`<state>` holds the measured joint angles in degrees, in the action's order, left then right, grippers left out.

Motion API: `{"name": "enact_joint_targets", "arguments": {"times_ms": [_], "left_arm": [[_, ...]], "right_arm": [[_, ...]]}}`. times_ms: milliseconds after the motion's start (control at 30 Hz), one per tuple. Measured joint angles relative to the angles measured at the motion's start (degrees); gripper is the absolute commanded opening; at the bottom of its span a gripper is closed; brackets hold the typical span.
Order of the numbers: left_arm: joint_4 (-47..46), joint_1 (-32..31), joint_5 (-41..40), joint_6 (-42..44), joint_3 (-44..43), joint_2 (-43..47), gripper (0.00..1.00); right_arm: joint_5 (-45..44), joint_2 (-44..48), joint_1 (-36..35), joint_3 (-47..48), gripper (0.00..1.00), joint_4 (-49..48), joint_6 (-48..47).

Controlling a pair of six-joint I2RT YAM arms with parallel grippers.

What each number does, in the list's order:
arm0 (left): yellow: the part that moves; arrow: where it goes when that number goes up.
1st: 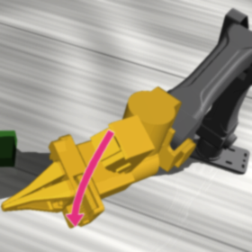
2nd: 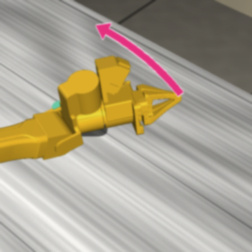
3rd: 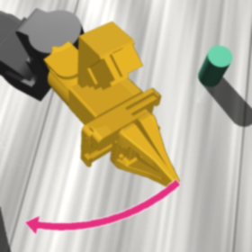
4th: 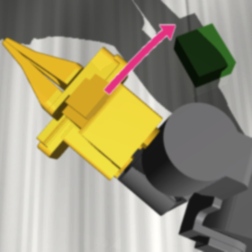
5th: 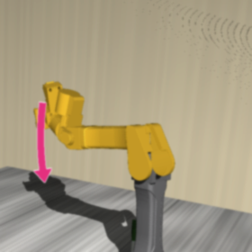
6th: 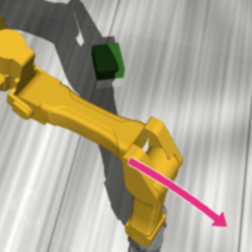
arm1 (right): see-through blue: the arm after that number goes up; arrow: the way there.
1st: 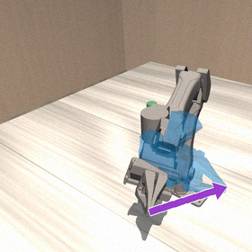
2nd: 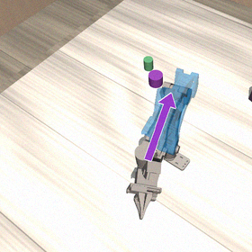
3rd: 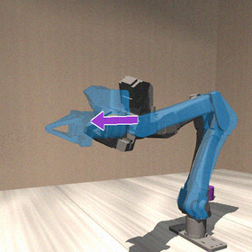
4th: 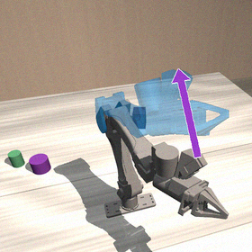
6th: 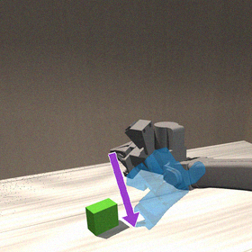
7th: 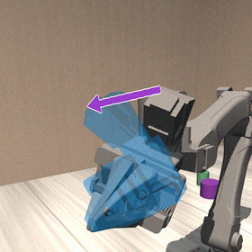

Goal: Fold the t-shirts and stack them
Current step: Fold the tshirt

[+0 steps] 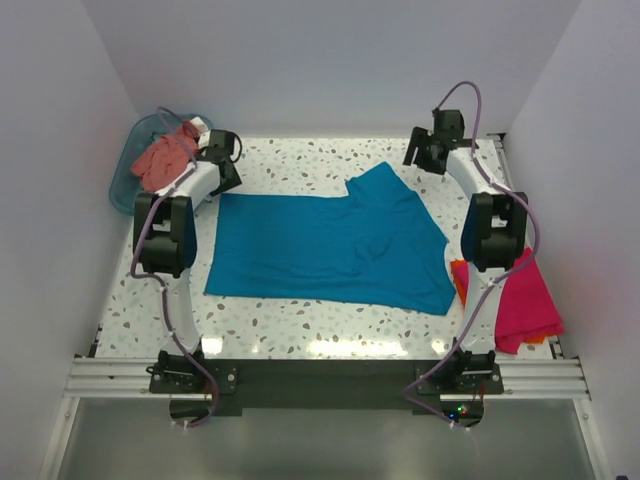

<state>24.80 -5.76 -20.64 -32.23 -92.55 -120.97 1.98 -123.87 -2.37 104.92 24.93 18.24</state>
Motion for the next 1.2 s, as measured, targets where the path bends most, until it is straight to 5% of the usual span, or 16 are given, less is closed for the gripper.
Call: {"name": "enact_joint_targets", "arguments": {"times_ms": [433, 1000, 1133, 1200], "left_arm": [[0.74, 0.0, -0.46, 0.37, -2.8, -4.83, 0.46], [0.52, 0.11, -0.44, 0.44, -2.78, -5.92, 0.26], [0.35, 0.11, -0.46, 0.46, -2.73, -6.01, 0.22], [0.17, 0.11, -0.46, 0.48, -2.69, -6.01, 0.19]], "right_arm": [[-4.26, -10.71, -5.31, 8.26, 0.7, 1.95, -6.23], [-8.72, -17.51, -7.76, 16.79, 0.69, 4.87, -9.68], [-9.07, -17.94, -8.28, 16.76, 0.59, 5.46, -9.79], [-9.18, -17.94, -8.52, 16.72, 0.45, 5.46, -9.79]]}}
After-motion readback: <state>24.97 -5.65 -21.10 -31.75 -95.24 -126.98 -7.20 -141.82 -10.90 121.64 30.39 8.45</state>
